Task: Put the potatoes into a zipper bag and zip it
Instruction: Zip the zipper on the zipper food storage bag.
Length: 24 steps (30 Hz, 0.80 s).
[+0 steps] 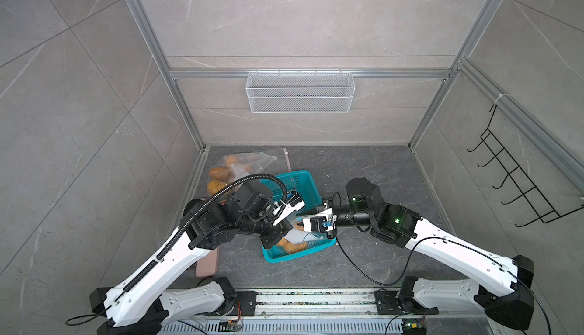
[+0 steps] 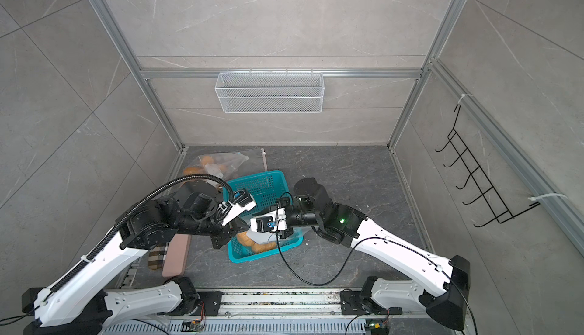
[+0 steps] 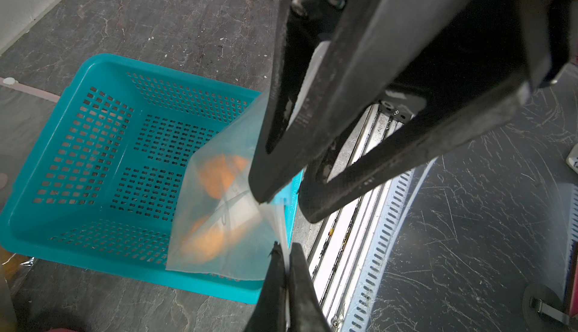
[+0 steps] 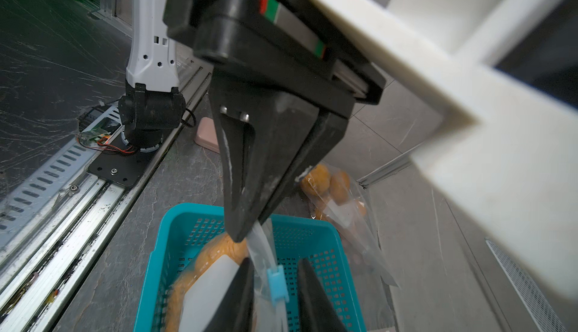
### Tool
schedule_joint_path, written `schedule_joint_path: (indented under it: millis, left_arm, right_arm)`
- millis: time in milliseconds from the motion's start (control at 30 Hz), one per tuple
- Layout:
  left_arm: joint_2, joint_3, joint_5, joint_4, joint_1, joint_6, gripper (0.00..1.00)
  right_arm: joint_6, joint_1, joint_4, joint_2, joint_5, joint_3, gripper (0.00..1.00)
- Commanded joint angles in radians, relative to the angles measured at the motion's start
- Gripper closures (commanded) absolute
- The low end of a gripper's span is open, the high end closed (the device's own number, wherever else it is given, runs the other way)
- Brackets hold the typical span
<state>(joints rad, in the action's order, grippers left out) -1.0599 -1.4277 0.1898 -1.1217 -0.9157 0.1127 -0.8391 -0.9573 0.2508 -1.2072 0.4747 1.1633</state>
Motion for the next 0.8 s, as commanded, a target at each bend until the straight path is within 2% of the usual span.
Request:
schedule_joint_path:
  millis: [0,267,767]
  left_arm:
    - [0.015,0.001,0.02,0.013,0.001,0.016,1.0]
    - [0.017,0.006,0.023,0.02,0.001,0.018,1.0]
    - [0.026,0.012,0.024,0.016,0.001,0.019,1.0]
  right_arm:
    - [0.002,-0.006,0.023,-0.014,-0.002,0.029,0.74]
    - [-0.007,-0.006,0.04,-0.025,-0.001,0.033,0.75]
    - [-0.011,-0.006,0.048,-0.021,0.023,0.036,0.84]
